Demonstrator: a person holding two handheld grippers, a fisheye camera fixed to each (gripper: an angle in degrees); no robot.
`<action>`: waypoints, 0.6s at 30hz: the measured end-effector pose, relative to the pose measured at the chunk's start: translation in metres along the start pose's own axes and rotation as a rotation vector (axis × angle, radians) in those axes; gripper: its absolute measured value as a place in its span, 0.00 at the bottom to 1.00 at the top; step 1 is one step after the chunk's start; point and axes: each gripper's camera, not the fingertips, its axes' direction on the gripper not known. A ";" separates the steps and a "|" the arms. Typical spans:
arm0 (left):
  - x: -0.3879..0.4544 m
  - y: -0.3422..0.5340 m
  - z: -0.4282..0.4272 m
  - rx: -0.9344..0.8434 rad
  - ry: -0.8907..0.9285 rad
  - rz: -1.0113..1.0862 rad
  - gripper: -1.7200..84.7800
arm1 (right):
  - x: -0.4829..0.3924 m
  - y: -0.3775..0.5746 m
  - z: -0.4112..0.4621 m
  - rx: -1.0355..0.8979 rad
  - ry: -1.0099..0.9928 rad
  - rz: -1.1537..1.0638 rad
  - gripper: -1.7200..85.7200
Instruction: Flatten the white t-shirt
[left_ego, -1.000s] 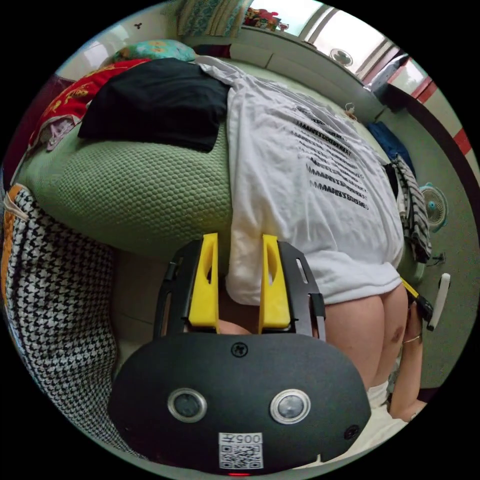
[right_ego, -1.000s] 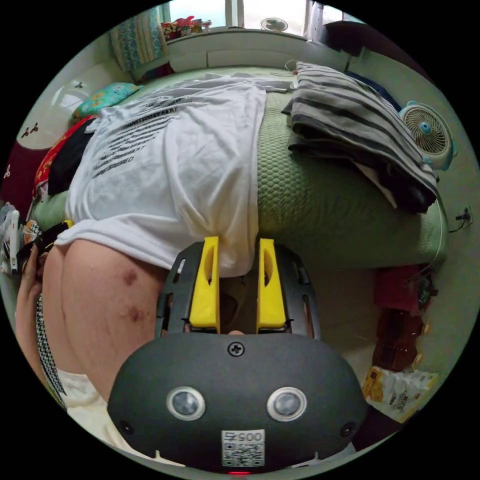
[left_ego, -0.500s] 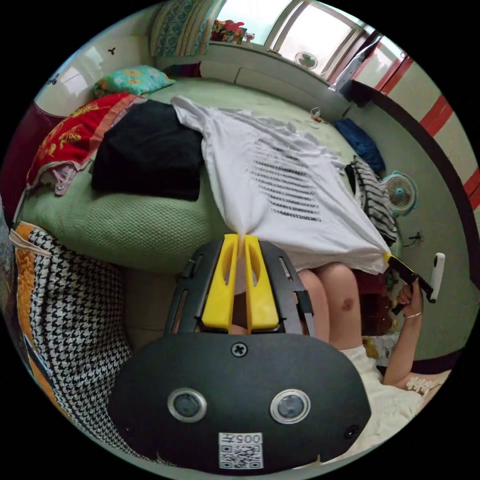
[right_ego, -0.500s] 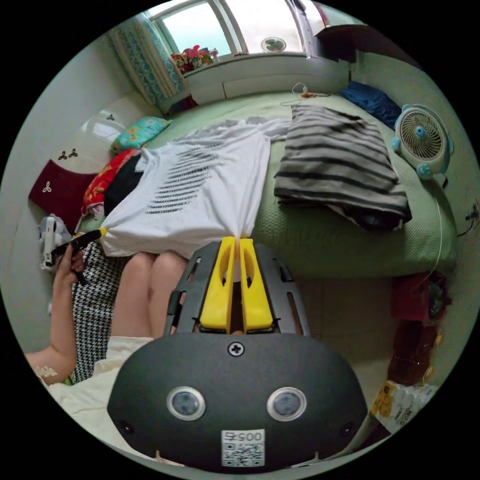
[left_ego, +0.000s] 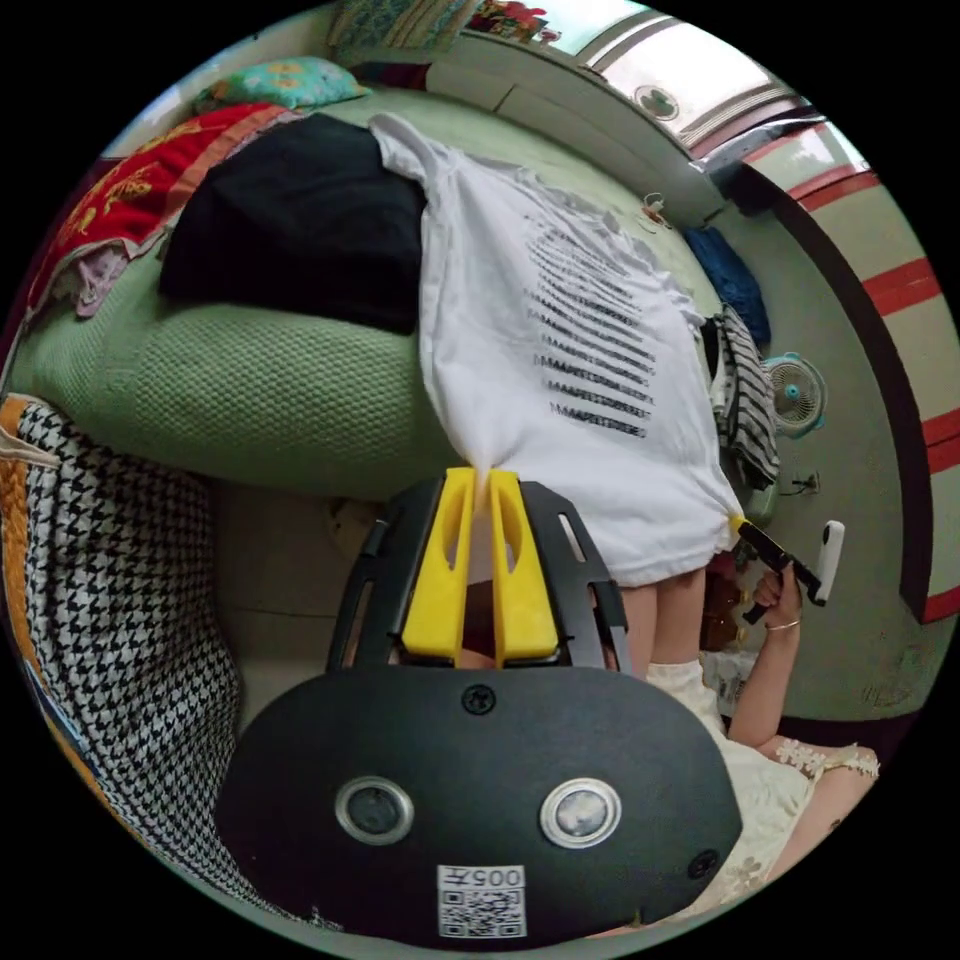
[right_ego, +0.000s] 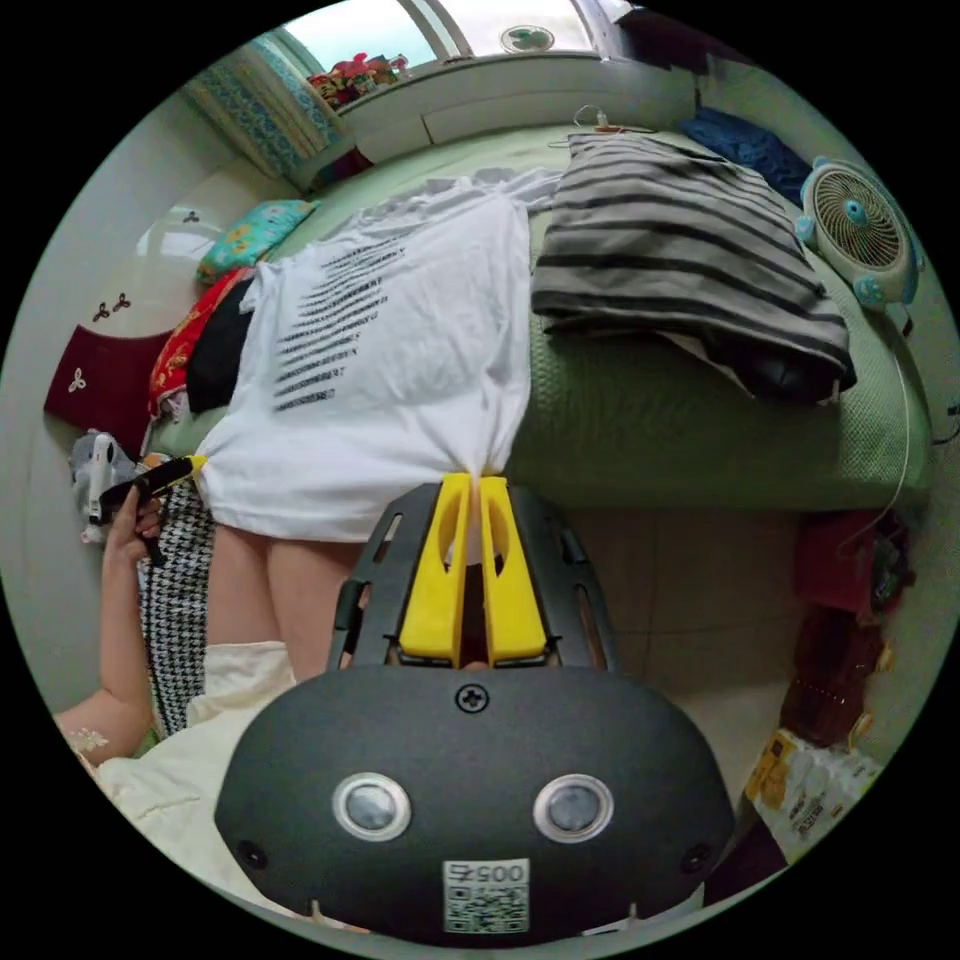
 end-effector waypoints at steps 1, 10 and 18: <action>0.004 0.005 0.008 -0.011 -0.056 -0.011 0.07 | -0.003 -0.001 0.014 -0.047 0.056 0.013 0.01; 0.081 0.071 -0.020 0.198 -0.184 -0.058 0.02 | -0.021 0.013 0.011 -0.151 0.348 0.172 0.01; 0.237 0.046 -0.031 0.293 -0.178 0.017 0.01 | -0.183 -0.046 -0.074 0.169 0.067 0.031 0.01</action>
